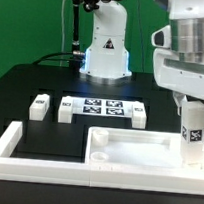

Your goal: Assemble desk

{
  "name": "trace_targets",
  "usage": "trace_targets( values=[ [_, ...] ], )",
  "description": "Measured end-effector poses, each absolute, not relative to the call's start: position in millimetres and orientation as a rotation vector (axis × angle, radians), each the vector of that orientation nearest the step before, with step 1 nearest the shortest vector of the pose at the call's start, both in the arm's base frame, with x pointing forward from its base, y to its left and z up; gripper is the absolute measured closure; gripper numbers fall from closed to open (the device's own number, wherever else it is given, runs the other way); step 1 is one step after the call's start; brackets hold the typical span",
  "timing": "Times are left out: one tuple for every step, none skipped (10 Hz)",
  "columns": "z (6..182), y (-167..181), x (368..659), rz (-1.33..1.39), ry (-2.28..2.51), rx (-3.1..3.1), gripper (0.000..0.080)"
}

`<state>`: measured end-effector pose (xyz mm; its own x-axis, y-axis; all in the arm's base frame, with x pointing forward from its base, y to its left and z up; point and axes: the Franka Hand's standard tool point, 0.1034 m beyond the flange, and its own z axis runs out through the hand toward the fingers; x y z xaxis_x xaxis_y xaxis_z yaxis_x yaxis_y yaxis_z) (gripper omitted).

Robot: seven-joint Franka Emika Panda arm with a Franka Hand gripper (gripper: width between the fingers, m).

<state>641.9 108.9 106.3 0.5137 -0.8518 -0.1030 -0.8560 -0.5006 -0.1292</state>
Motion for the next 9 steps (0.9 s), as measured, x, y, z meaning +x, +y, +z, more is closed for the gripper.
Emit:
trace_targets(
  values=[
    [107.5,114.4,637.4,0.051,1.318,-2.68,0.0156],
    [106.9,112.2,638.5,0.038,1.224,-2.721,0.0151],
    [106.3,111.9,638.2,0.032,1.141,-2.758,0.0151],
    [106.3,110.3,638.5,0.016,0.956,-2.826,0.015],
    [107.3,99.7,640.4,-0.015,0.612,-2.933,0.015],
    [109.9,94.0,643.7,-0.035,0.395,-2.989,0.015],
    [111.9,99.7,645.7,-0.049,0.352,-3.007,0.015],
    [111.4,100.5,645.2,-0.045,0.374,-3.0,0.015],
    [111.4,100.0,645.3,-0.044,0.392,-2.998,0.0264]
  ],
)
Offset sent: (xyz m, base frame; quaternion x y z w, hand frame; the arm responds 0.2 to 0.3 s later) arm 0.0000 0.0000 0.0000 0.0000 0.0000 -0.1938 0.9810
